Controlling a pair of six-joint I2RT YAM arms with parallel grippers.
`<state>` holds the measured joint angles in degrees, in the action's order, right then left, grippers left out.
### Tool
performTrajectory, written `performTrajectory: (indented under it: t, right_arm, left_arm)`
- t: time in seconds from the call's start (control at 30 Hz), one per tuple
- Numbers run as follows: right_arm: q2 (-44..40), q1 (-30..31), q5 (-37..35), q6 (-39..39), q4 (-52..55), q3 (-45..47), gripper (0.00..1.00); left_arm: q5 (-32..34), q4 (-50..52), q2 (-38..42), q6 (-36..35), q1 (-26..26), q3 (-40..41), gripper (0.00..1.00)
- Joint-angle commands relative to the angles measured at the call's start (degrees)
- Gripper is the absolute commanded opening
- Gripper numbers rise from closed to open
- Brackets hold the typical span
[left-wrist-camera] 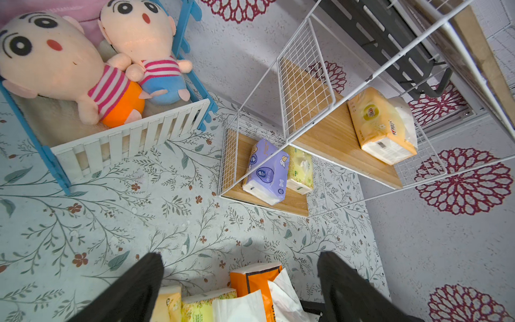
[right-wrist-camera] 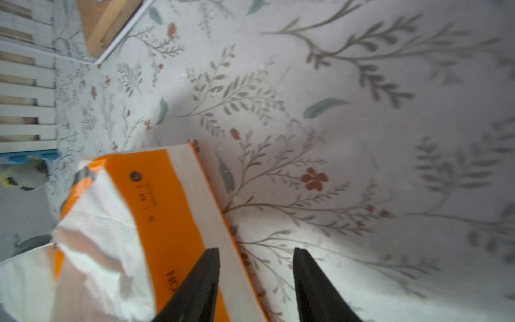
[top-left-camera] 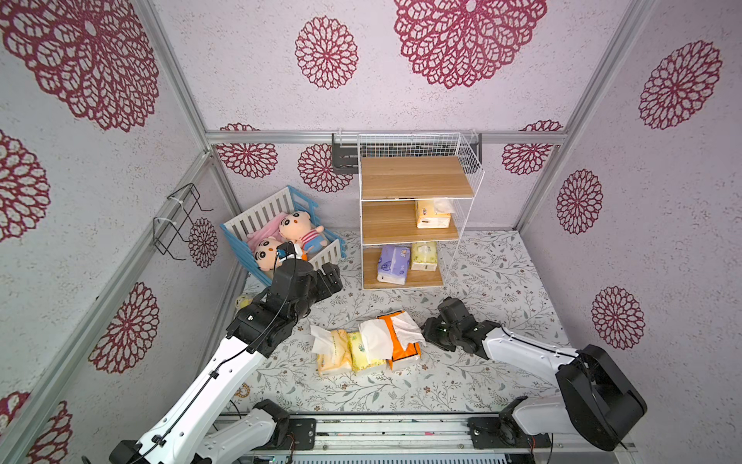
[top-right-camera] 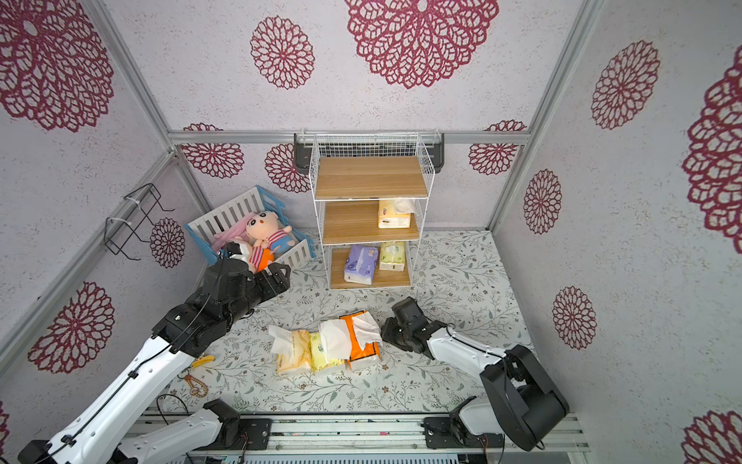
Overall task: Remove the tissue boxes from the shelf
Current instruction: Place the box of tissues at the center of the board.
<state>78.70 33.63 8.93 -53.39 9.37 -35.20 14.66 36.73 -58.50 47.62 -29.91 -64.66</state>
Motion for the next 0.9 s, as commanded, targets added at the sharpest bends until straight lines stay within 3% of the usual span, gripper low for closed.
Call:
performTrajectory:
  t: [0.0,0.23,0.5,0.63,0.87]
  right_arm:
    - [2.32,4.09,2.02,-5.05,-8.96,0.49,0.51]
    - [8.93,9.78,0.95,-9.5,-10.91,-2.83,0.53]
    - [10.31,13.34,1.16,-14.4,-17.02,-3.4,0.56]
    - [4.81,13.35,-3.97,-13.37,-15.45,-3.78,0.59]
    - [-13.26,9.3,-18.34,-6.39,-2.14,-7.12,0.67]
  left_arm:
    - [0.35,-1.15,1.0,-0.48,-0.45,0.91,0.95]
    - [1.24,-0.98,2.16,-1.27,-0.41,2.0,0.97]
    - [1.78,-1.43,2.36,-1.56,-0.28,1.65,0.99]
    - [0.47,-2.13,0.78,-1.99,-0.3,0.48,0.99]
    - [-2.66,-9.03,-6.1,-4.38,-0.26,-4.18,0.99]
